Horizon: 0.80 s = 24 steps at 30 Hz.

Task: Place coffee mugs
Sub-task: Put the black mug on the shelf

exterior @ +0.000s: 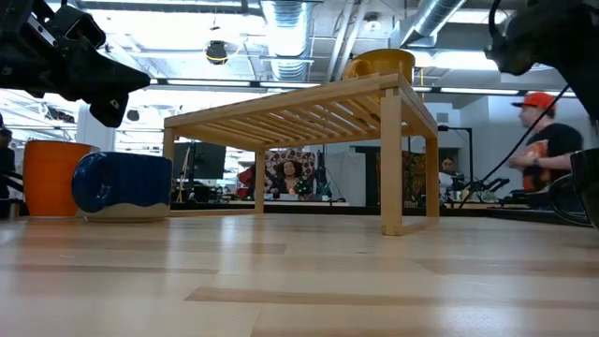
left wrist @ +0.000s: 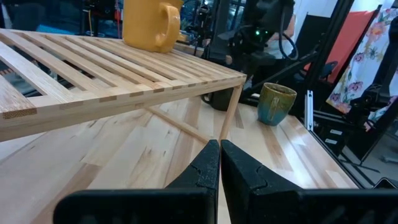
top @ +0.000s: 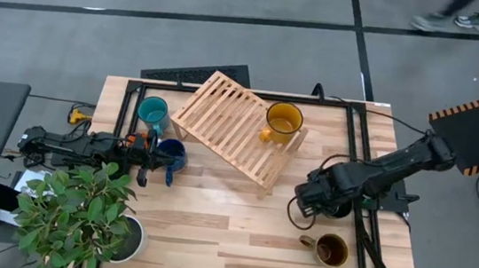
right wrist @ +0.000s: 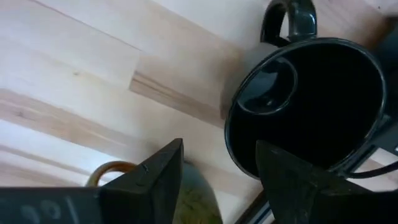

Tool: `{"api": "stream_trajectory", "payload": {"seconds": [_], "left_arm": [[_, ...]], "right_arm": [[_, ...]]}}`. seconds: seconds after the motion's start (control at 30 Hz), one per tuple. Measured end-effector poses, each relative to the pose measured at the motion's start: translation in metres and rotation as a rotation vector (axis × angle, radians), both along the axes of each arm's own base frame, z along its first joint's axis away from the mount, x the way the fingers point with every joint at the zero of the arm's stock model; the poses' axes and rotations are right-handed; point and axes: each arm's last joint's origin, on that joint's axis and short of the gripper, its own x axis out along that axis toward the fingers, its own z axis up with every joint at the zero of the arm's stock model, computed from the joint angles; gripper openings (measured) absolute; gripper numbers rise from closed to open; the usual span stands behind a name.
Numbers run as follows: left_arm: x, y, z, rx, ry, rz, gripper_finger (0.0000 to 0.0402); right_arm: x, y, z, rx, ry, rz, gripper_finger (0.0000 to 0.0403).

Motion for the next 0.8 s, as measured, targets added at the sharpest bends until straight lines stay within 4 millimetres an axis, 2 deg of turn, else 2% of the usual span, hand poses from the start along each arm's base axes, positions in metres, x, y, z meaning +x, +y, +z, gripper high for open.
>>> {"api": "stream_trajectory", "payload": {"seconds": [0.17, 0.43, 0.67, 0.8], "left_arm": [[0.000, 0.000, 0.000, 0.000, 0.000, 0.000, 0.0000], [0.000, 0.000, 0.000, 0.000, 0.000, 0.000, 0.0000], [0.000, 0.000, 0.000, 0.000, 0.000, 0.000, 0.0000], [0.000, 0.000, 0.000, 0.000, 0.000, 0.000, 0.0000]], "right_arm": [[0.010, 0.003, -0.017, -0.032, 0.086, 0.003, 0.0226], [0.024, 0.003, -0.042, -0.050, 0.198, 0.118, 0.0222], [0.028, -0.006, -0.045, -0.055, 0.203, 0.139, 0.0184], [0.023, -0.012, -0.056, -0.050, 0.235, 0.123, 0.0156]]}}
